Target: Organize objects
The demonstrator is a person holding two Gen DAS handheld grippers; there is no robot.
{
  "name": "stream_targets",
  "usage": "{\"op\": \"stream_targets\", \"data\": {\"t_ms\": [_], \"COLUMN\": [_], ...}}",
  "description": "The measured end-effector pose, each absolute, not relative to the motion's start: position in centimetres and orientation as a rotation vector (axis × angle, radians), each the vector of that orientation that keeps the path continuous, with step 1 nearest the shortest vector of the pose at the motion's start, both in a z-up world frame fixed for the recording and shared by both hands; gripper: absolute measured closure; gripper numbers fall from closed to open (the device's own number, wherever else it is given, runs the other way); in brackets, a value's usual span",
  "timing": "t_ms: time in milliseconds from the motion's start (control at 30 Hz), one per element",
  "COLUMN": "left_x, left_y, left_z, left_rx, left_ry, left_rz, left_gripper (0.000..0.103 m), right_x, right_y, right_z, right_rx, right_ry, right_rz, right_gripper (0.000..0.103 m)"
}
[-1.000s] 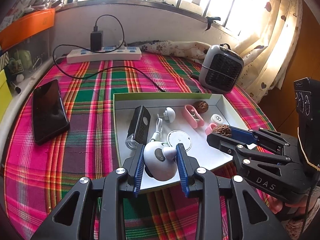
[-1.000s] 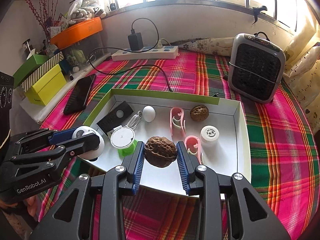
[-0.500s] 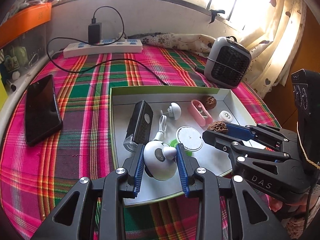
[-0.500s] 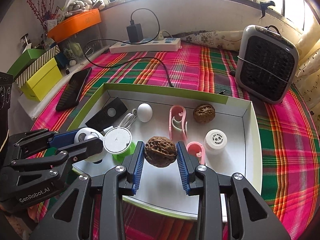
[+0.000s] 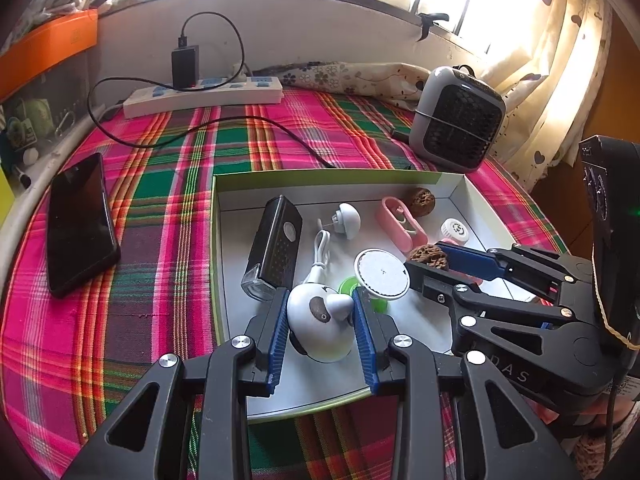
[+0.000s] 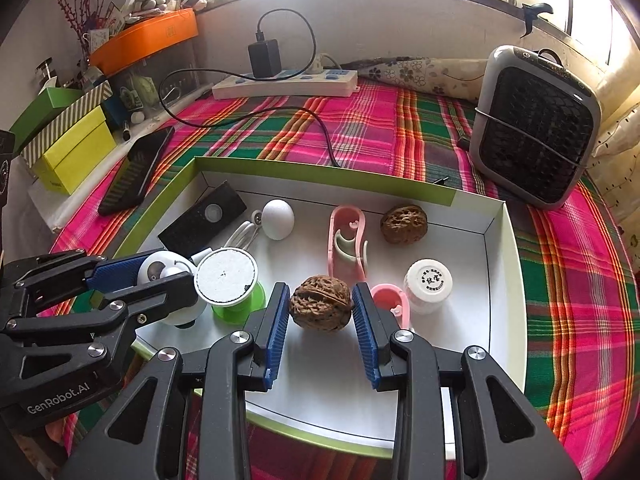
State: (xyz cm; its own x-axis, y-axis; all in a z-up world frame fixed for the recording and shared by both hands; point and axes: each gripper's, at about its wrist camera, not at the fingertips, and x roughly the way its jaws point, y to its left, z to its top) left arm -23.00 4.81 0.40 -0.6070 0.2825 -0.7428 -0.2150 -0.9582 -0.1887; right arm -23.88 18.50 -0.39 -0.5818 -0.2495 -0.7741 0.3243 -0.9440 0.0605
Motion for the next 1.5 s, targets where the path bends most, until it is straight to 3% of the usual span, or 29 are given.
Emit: {"op": "stream_targets", "data": {"t_ms": [333, 633, 833, 1400, 1500], "left_x": [-23.0, -22.6, -21.8, -17.8, -16.9], "left_y": [5.0, 5.0, 5.1, 5.8, 5.9], "left_z": [0.2, 0.6, 0.9, 2.7, 2.8], "left_rx": [-1.227, -1.233, -1.234, -1.174, -1.171], "left_ry": [-0.106, -0.097, -0.072, -0.021, -0.002], "left_rz": [2.589, 2.621, 2.669, 2.767, 2.79], "left_gripper": [0.074, 0.067, 0.062, 0.062, 0.062], "right_x": [-23.7, -23.2, -22.4, -18.3, -17.3], "right_y": [18.4, 18.9, 19.3, 20.2, 20.2], "right_z": [-0.4, 0.0, 0.5, 2.4, 2.6], "right_rx": [1.218, 1.2, 1.187, 1.111, 1.106], "right_ry": [0.133, 0.107, 0.083, 0.054, 0.063], "right_rz": [-2.554, -2.584, -2.612, -2.701, -2.711], "right_gripper": [0.069, 0.05, 0.049, 0.049, 0.043]}}
